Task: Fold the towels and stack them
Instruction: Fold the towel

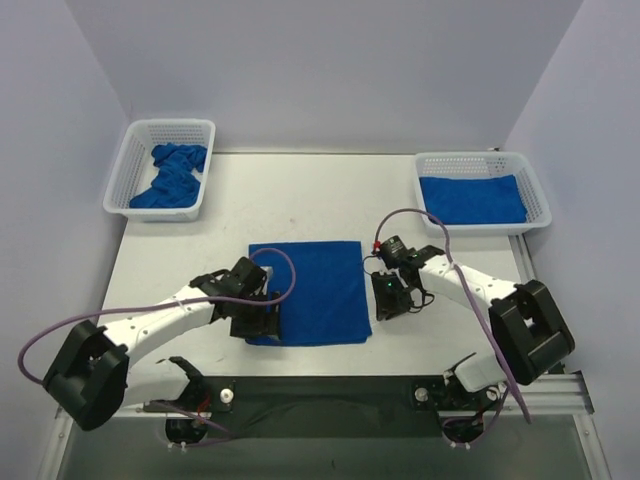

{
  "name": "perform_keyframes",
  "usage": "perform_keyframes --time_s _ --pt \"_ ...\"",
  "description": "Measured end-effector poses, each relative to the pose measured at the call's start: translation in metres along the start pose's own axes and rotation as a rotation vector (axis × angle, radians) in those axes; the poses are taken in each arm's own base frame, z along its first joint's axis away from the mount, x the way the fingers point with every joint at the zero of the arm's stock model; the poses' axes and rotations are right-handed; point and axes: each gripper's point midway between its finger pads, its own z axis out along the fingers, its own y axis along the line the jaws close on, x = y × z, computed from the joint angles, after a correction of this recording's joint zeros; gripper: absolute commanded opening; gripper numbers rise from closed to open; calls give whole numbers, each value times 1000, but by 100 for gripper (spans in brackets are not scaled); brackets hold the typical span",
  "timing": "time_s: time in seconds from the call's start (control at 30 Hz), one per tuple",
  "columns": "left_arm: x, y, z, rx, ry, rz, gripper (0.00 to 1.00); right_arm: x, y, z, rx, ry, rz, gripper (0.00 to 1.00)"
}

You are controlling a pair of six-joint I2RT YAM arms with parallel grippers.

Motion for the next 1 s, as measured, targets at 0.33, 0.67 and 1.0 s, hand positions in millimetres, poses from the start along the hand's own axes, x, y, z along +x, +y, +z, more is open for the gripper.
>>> perform_keyframes --time_s 0.33,0.67,1.0 --pt "-117 -12 -59 13 -306 -100 69 -143 18 -78 -123 -371 62 28" --pt "-232 25 -15 -49 -380 -139 34 -205 31 -10 -229 -387 185 20" --pt "-252 68 30 -98 -334 -186 32 -225 -2 34 -230 -385 352 19"
